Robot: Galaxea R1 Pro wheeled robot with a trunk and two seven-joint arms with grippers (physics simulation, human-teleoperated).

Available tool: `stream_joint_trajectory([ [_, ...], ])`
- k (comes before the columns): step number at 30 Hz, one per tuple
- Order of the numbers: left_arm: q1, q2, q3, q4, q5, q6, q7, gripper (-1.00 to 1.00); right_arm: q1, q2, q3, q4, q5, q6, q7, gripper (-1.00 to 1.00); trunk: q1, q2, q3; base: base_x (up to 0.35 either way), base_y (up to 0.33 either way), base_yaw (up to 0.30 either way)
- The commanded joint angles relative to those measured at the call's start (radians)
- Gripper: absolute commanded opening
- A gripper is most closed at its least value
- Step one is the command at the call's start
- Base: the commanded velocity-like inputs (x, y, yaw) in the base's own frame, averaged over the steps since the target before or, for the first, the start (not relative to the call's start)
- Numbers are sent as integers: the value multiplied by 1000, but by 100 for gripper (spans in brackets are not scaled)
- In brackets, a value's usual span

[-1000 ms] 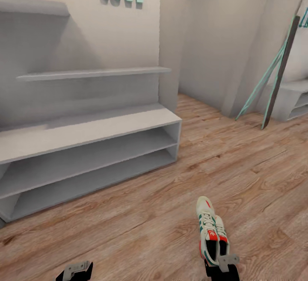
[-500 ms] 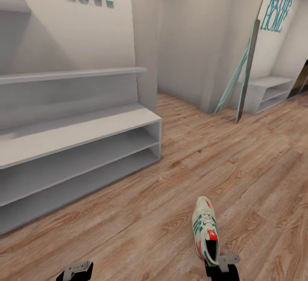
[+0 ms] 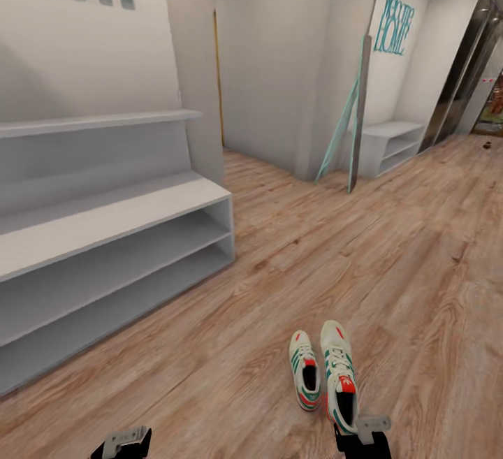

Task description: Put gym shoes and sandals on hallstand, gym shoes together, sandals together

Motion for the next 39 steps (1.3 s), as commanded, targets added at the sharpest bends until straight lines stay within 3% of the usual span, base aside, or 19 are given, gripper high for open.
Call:
stream_joint_trajectory([
  [1, 0, 0, 4, 1, 10, -1, -10, 100, -1, 0, -5, 1, 10, -3, -4, -100, 0, 0, -1, 0, 0, -299],
  [16, 0, 1, 1, 0, 5, -1, -10, 100, -1, 1, -6, 0, 10, -3, -4, -100, 0, 0, -1, 0, 0, -299],
  [23, -21, -6, -4, -12, 4, 34, 1, 100, -2, -1, -10, -36, 12, -1, -4, -100, 0, 0, -1, 0, 0, -74],
  [28, -121, -10, -4, -22, 3, 126, 0, 100, -2, -6, -11, -260, 13, 16, -4, -100, 0, 0, -1, 0, 0, -3],
  [30, -179, -9, -4, -25, 3, 171, 0, 100, -2, -6, -11, -382, 12, 76, -4, -100, 0, 0, -1, 0, 0, 0],
  [32, -230, -10, -5, -25, 2, 190, -7, 100, -5, -6, -11, -510, 11, 223, -3, -100, 0, 0, -1, 0, 0, 0],
  [34, -246, -10, -4, -26, -2, 195, -10, 100, -7, -6, -11, -609, 10, 309, -1, -100, 0, 0, -1, 0, 0, 0],
  [36, -250, -14, -7, -25, -5, 196, -11, 100, -7, -6, -10, -677, 10, 342, 0, -100, 0, 0, -1, 0, 0, 0],
  [39, -249, -15, -30, -17, -16, 196, -10, 100, -7, -6, -9, -700, 11, 354, 1, -100, 0, 0, -1, 0, 0, 0],
])
